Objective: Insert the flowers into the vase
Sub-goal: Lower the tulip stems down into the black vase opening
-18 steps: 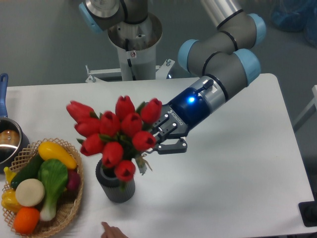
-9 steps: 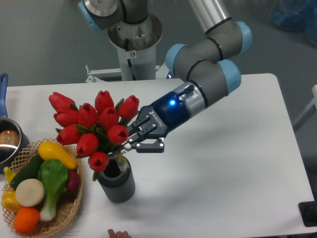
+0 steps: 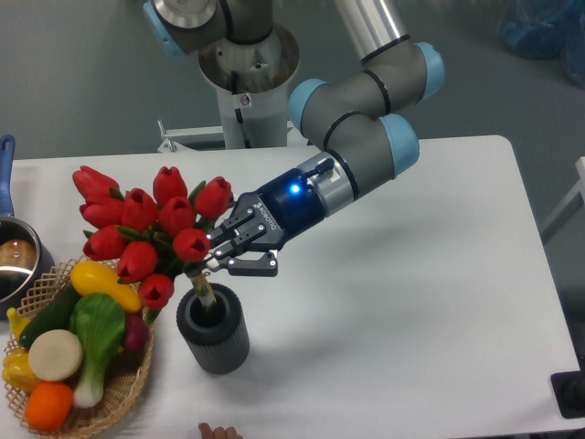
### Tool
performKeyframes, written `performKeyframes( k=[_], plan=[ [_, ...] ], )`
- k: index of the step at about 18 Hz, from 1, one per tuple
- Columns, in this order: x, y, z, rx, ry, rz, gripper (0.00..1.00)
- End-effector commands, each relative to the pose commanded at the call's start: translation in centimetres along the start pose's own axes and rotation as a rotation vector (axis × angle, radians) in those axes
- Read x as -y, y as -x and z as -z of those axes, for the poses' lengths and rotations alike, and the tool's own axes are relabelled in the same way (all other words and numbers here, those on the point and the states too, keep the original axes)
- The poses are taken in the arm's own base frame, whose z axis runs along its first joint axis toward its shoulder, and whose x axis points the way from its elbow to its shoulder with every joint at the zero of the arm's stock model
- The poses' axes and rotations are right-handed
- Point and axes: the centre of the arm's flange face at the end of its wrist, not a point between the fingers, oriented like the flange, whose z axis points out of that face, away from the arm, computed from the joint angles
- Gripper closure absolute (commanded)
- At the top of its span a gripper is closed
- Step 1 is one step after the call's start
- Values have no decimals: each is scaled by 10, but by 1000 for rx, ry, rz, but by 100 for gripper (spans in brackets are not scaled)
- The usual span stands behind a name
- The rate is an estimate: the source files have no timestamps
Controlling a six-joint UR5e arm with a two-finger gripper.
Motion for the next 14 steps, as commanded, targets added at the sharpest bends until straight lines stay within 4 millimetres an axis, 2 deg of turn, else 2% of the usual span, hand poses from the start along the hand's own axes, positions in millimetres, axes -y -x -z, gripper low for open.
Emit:
performKeyframes(
  k=[8, 14],
  plan=[
    [-6, -3, -5, -9, 2, 10, 82],
    [-21, 3, -7, -12, 3, 3, 82]
  ],
)
